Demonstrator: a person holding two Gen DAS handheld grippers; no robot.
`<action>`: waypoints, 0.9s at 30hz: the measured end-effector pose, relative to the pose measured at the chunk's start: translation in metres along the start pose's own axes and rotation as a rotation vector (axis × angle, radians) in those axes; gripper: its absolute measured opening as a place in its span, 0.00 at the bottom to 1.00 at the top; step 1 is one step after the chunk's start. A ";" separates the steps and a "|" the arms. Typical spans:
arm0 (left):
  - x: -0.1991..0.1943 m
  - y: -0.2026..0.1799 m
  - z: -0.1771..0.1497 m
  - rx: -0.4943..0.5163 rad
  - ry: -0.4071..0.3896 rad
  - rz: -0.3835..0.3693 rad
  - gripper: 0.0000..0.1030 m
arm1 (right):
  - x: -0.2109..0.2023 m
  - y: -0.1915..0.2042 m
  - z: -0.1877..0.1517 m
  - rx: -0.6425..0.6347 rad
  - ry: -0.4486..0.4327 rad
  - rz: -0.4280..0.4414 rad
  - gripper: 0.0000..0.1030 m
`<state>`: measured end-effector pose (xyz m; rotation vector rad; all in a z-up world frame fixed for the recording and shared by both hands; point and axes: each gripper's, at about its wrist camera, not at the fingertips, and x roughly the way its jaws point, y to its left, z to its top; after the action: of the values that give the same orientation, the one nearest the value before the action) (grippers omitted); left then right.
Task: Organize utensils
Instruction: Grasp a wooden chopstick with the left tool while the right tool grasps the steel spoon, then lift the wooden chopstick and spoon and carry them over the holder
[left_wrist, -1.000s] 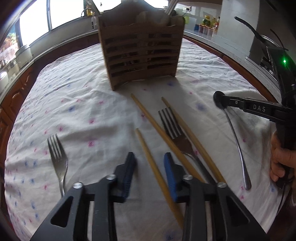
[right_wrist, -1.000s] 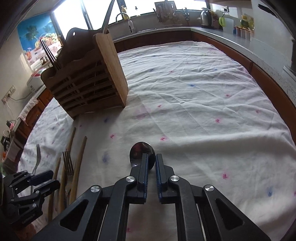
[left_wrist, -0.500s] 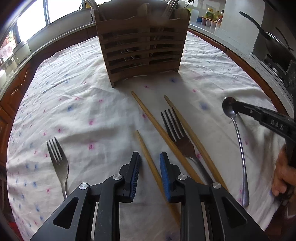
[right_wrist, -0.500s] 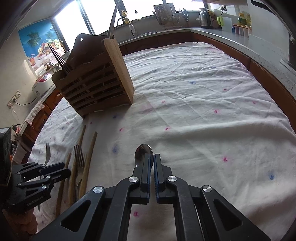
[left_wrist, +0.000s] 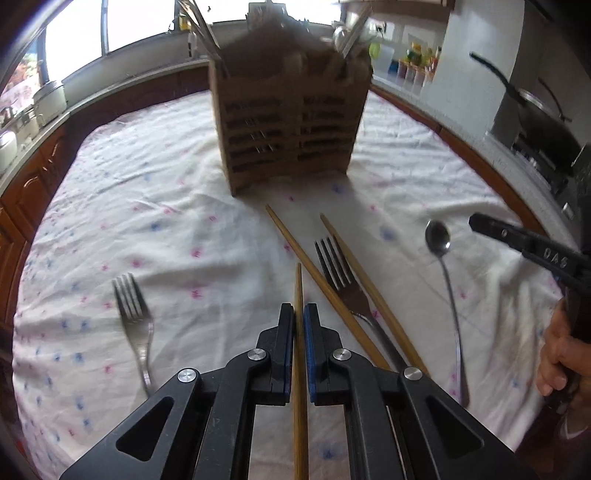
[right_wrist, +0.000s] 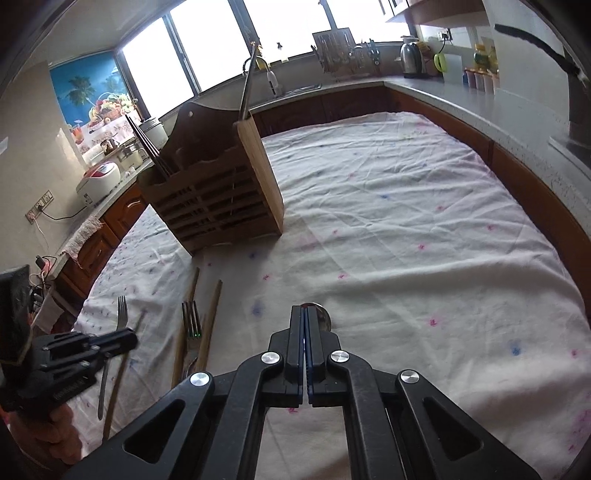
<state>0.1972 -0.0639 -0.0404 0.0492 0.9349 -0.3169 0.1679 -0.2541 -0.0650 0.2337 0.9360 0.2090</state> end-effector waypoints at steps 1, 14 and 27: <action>-0.006 0.002 0.000 -0.009 -0.013 -0.006 0.04 | 0.001 -0.001 0.001 0.002 0.001 0.001 0.02; -0.045 0.018 -0.009 -0.067 -0.079 -0.045 0.04 | 0.053 -0.009 -0.002 -0.029 0.137 0.026 0.37; -0.059 0.023 -0.005 -0.094 -0.113 -0.059 0.04 | 0.003 0.002 0.005 -0.036 -0.004 0.044 0.02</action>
<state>0.1677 -0.0268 0.0012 -0.0817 0.8394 -0.3266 0.1735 -0.2517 -0.0639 0.2214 0.9231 0.2655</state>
